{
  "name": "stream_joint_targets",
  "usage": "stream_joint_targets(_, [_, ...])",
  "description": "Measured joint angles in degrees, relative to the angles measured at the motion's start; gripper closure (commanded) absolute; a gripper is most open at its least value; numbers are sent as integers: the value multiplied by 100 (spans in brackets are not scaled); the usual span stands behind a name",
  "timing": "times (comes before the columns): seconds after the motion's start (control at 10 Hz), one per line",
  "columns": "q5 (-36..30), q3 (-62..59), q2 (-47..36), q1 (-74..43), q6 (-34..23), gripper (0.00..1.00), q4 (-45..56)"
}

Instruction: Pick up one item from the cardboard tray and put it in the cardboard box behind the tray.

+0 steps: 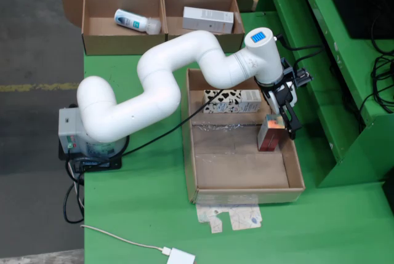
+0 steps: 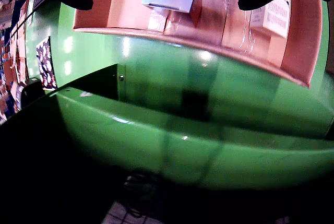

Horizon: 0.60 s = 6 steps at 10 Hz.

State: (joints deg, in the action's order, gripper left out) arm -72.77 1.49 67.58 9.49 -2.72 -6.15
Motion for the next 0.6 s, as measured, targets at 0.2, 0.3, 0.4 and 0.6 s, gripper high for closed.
stream_joint_targets(0.2, [-176, 9, 141, -62, -185, 0, -246])
stream_joint_targets(0.3, [-140, 0, 308, -62, -220, 0, -492])
stream_joint_targets(0.4, [132, 0, 607, -53, -378, 0, -800])
stream_joint_targets(0.6, [914, 0, 1011, 79, -580, 0, -1599])
